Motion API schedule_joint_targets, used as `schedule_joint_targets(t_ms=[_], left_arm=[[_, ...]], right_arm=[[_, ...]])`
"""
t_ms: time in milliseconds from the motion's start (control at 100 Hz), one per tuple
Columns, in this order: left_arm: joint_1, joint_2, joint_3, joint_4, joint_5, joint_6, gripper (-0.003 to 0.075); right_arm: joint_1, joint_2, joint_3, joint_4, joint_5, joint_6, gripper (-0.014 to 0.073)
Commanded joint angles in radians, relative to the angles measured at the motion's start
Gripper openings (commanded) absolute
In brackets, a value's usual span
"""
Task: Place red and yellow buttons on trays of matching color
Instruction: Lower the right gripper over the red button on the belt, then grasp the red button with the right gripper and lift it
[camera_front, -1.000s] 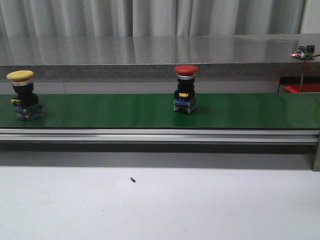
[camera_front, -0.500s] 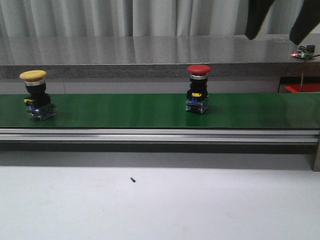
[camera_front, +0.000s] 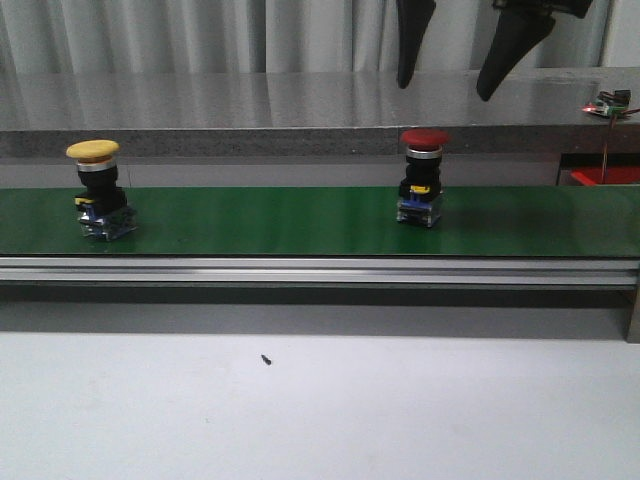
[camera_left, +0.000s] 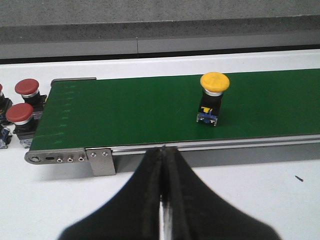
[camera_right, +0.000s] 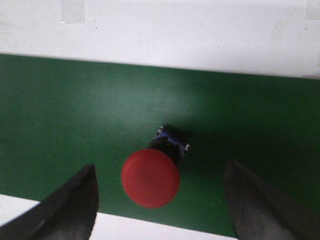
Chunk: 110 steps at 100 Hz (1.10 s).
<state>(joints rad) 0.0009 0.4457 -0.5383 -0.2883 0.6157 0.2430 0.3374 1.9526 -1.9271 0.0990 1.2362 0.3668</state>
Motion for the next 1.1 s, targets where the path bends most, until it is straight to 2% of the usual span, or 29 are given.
schedule_joint_targets(t_ms=[0, 370, 740, 830, 1010, 1090], left_arm=[[-0.007, 0.004, -0.028, -0.011, -0.067, 0.002, -0.002], [-0.007, 0.004, -0.028, -0.011, -0.067, 0.002, -0.002], [-0.007, 0.004, -0.028, -0.011, -0.067, 0.002, -0.002], [-0.007, 0.004, -0.028, -0.011, -0.067, 0.002, -0.002], [-0.007, 0.004, -0.028, -0.011, -0.067, 0.002, -0.002], [-0.007, 0.004, -0.028, -0.011, -0.067, 0.002, -0.002]], right_arm=[[0.001, -0.028, -0.037, 0.002, 0.089, 0.004, 0.0528], [0.001, 0.03, -0.017, 0.0, 0.097, 0.003, 0.0528], [-0.002, 0.03, 0.051, -0.08, 0.098, 0.003, 0.0526], [-0.004, 0.03, 0.07, -0.099, 0.098, 0.003, 0.0482], [-0.004, 0.03, 0.092, -0.099, 0.098, 0.003, 0.03], [-0.004, 0.029, 0.092, -0.106, 0.098, 0.003, 0.0258]])
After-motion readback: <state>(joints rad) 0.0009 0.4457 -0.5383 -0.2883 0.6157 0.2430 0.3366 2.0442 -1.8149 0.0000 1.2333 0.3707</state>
